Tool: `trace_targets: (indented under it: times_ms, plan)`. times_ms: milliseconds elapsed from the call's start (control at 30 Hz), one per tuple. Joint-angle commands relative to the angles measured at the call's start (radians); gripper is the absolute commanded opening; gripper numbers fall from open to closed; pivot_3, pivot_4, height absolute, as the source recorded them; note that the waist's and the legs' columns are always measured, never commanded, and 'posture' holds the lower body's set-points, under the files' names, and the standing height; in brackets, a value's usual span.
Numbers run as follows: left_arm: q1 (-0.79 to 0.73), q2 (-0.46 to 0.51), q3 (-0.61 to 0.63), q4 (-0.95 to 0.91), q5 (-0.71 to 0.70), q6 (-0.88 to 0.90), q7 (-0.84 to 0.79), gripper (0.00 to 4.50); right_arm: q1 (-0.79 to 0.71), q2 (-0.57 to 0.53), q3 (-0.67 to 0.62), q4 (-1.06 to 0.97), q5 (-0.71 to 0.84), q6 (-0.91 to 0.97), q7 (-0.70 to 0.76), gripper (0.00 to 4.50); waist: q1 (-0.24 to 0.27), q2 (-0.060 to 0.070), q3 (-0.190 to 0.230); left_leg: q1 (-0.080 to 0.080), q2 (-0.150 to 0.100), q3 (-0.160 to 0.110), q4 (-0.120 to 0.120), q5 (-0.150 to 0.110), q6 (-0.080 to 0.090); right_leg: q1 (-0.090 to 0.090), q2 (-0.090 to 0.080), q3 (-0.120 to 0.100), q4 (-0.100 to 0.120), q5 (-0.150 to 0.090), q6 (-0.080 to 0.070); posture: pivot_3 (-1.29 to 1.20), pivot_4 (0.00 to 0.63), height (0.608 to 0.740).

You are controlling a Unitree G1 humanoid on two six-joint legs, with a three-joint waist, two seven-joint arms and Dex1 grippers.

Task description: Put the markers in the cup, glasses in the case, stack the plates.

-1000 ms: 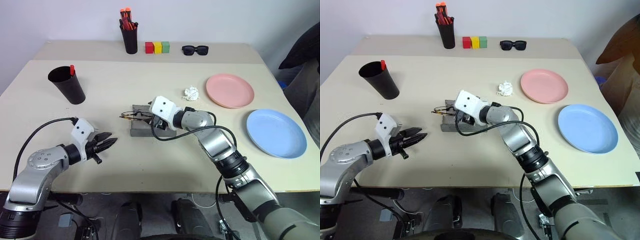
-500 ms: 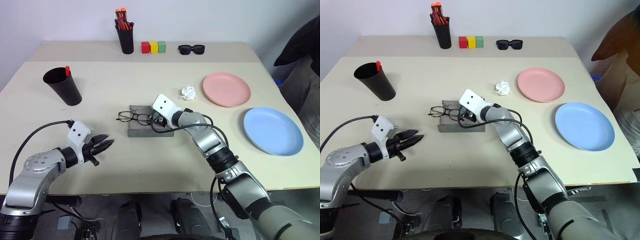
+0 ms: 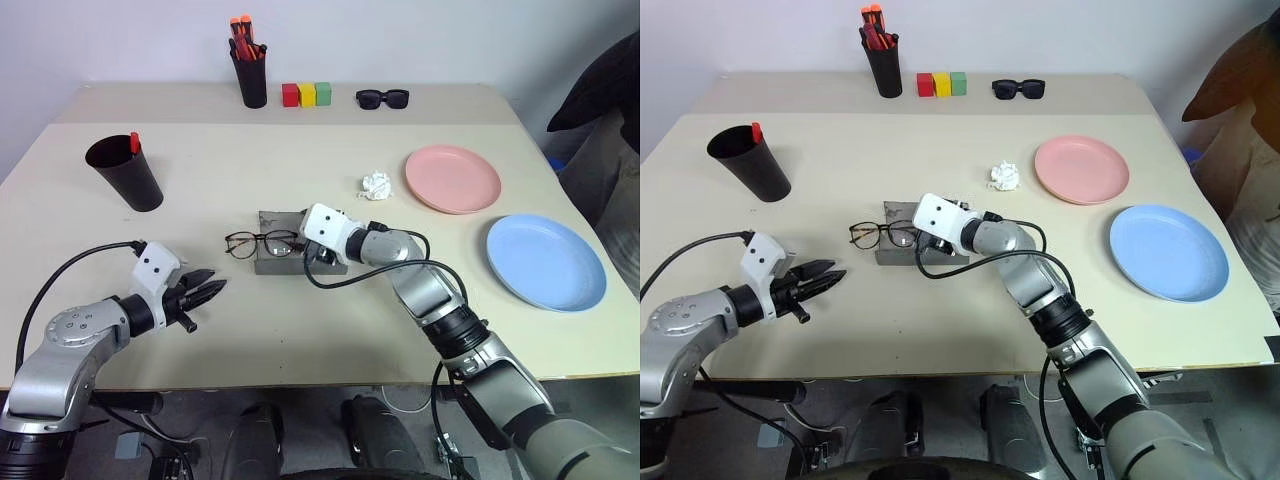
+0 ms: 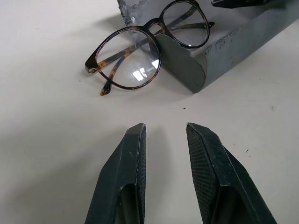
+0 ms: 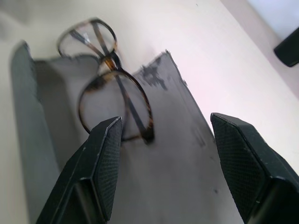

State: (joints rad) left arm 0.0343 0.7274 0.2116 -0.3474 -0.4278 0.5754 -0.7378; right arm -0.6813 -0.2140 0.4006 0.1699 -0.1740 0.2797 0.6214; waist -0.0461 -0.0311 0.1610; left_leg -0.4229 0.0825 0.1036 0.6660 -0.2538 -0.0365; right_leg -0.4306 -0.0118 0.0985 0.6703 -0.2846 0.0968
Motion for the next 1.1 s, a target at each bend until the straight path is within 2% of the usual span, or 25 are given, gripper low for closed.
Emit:
trace_targets:
  times_ms: [33,333,633,900,1000,1100]
  plan:
    - [-0.009,0.007,0.021,-0.016,-0.013,-0.003,-0.004,1.35,-0.058,0.039,-0.049,-0.048,0.059,0.048,0.021,3.05,0.0,0.0,0.0,0.0,0.0,0.0,0.0,0.0,0.0,0.0,0.0,0.0,0.0,0.0,0.0,0.0,0.15,0.722]
    - [0.031,0.036,0.111,0.05,-0.001,-0.031,-0.009,1.35,-0.195,0.12,0.02,0.094,0.068,0.079,0.113,3.05,-0.003,0.0,0.0,0.0,0.0,0.0,0.0,0.0,0.0,-0.001,0.0,0.0,0.0,0.0,0.0,0.0,0.15,0.722]
    - [0.07,0.035,0.152,0.025,-0.005,-0.026,-0.004,1.35,-0.283,0.198,0.058,0.326,-0.001,0.061,0.06,3.05,-0.003,0.0,0.0,-0.002,0.0,0.0,0.0,0.0,0.0,-0.002,-0.001,0.0,0.0,0.0,0.0,0.0,0.15,0.722]
    - [0.09,0.026,0.15,-0.004,-0.012,-0.015,0.011,1.35,-0.305,0.212,0.039,0.401,-0.008,0.071,0.043,3.05,-0.014,0.0,0.0,-0.002,0.0,0.0,-0.001,0.0,-0.001,-0.003,-0.001,0.0,0.0,0.0,0.0,0.0,0.15,0.722]
    - [0.088,0.028,0.15,0.0,-0.012,-0.014,0.011,1.35,-0.31,0.216,0.04,0.428,-0.013,0.072,0.038,2.19,-0.021,0.0,0.0,-0.002,0.0,0.0,-0.001,0.0,-0.001,-0.003,-0.001,-0.001,0.0,0.0,0.0,0.0,0.15,0.722]
    - [0.085,0.029,0.148,0.001,-0.011,-0.016,0.011,1.35,-0.308,0.213,0.045,0.443,-0.026,0.077,0.031,0.63,-0.024,0.0,0.0,-0.003,0.0,0.0,-0.001,0.0,-0.001,-0.003,-0.001,-0.001,0.0,0.0,0.0,0.0,0.15,0.722]
